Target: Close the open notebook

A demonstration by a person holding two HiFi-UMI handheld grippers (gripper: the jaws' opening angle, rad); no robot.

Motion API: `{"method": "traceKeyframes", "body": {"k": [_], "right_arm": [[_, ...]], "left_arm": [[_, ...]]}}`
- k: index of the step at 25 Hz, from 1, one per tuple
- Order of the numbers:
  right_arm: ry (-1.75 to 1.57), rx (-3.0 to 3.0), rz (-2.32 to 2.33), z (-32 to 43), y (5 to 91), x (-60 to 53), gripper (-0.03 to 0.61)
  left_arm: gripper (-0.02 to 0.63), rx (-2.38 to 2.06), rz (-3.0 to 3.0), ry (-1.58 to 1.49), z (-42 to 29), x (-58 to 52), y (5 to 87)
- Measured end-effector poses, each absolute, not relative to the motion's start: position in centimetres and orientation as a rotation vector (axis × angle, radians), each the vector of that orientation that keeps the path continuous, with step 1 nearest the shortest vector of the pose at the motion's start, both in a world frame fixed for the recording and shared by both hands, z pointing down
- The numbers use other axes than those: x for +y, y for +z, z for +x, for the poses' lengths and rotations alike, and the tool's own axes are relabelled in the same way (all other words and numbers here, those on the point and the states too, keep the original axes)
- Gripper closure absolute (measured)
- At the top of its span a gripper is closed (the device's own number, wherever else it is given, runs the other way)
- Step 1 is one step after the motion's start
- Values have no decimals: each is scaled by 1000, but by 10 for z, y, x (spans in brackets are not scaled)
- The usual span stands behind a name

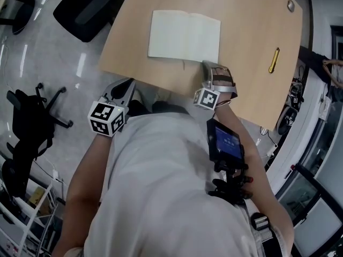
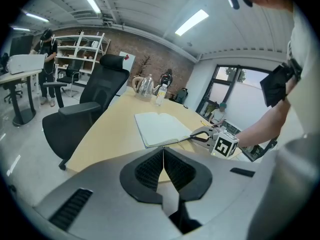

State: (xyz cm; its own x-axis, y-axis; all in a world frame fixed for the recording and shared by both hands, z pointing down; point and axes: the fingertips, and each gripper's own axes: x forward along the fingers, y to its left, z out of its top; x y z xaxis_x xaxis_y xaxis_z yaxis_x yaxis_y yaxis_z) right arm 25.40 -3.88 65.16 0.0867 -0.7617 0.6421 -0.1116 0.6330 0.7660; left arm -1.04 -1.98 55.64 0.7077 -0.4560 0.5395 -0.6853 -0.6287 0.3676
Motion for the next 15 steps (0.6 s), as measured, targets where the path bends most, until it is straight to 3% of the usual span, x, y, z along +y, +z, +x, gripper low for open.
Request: {"method": "traceKeyframes", "body": {"k": [15], "right_arm": [[-761,-1327,571,240,618,-40,550]], "left_arm": [[604,-839,2367,467,-5,-9,555]]}}
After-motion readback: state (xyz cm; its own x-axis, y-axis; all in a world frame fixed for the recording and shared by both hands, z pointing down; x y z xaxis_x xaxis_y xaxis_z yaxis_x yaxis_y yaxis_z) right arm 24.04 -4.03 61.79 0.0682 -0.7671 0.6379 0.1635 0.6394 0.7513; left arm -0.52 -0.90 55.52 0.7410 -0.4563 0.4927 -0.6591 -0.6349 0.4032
